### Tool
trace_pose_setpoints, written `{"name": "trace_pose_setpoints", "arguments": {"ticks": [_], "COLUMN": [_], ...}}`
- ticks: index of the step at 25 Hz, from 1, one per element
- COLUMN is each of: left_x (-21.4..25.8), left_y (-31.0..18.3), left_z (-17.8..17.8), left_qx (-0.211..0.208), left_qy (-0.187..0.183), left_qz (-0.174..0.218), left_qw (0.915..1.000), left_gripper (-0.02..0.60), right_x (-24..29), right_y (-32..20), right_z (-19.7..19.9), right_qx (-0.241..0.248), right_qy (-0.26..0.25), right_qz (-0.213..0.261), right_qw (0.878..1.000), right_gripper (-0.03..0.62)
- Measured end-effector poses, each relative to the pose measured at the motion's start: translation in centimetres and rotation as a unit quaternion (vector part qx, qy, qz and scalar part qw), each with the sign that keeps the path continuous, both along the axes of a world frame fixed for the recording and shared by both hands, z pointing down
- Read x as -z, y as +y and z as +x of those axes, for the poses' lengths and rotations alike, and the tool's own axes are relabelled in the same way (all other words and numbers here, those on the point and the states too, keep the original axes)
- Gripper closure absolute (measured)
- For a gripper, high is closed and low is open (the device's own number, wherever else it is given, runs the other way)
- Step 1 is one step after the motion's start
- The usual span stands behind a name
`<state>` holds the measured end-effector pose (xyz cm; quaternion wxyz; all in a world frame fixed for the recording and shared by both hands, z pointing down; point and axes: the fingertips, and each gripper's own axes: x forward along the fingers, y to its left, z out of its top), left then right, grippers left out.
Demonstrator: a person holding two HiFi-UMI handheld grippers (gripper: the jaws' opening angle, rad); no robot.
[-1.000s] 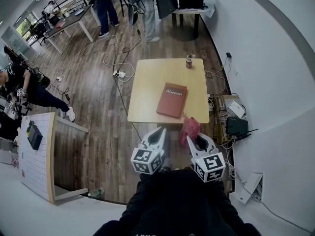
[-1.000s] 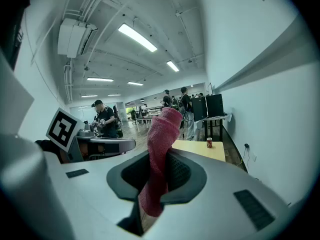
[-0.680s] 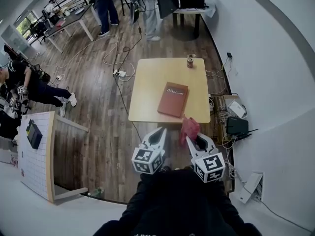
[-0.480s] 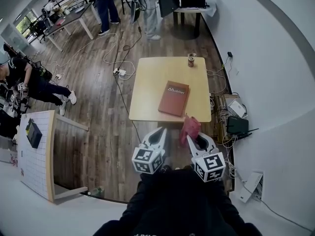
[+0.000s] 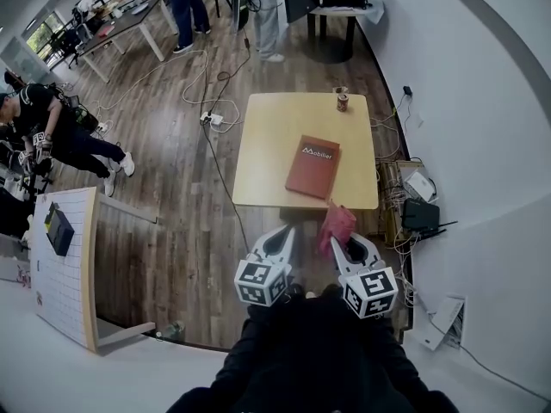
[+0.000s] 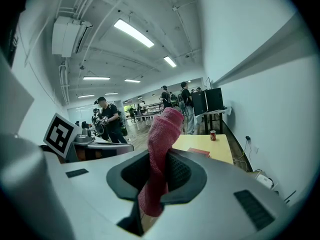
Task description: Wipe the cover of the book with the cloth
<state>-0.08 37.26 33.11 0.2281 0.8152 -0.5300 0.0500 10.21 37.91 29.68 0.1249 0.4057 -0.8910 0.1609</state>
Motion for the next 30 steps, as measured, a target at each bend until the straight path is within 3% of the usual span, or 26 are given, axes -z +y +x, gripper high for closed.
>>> {"name": "trace_pose_setpoints", "arguments": {"ticks": [10, 19, 26, 30], "left_x": [-3.1, -5.5, -6.7, -6.7], "left_y": [2.7, 3.6, 0.8, -2.2], "left_z": [-4.5, -5.9, -6.3, -7.0], "left_qx": [0.007, 0.01, 0.019, 0.031], "left_qy": [-0.002, 0.006, 0.007, 0.002], "left_qz": [-0.036, -0.067, -0.081, -0.082], "left_qw": [0.9993, 0.9977, 0.9965, 0.9962], "left_gripper": [0.545, 0.545, 0.545, 0.545], "right_x": [-2.8, -4.7, -6.0, -6.4], "right_y": [2.5, 3.2, -1.1, -5.1], "right_z": [-4.9, -5.8, -3.0, -2.8], "right_qx": [0.023, 0.013, -0.032, -0.034], "right_qy": [0.013, 0.026, 0.026, 0.019], "right_qz": [-0.03, -0.053, -0.068, -0.07], "right_qw": [0.999, 0.998, 0.997, 0.997], "right_gripper": [0.519, 0.519, 0.519, 0.519]}}
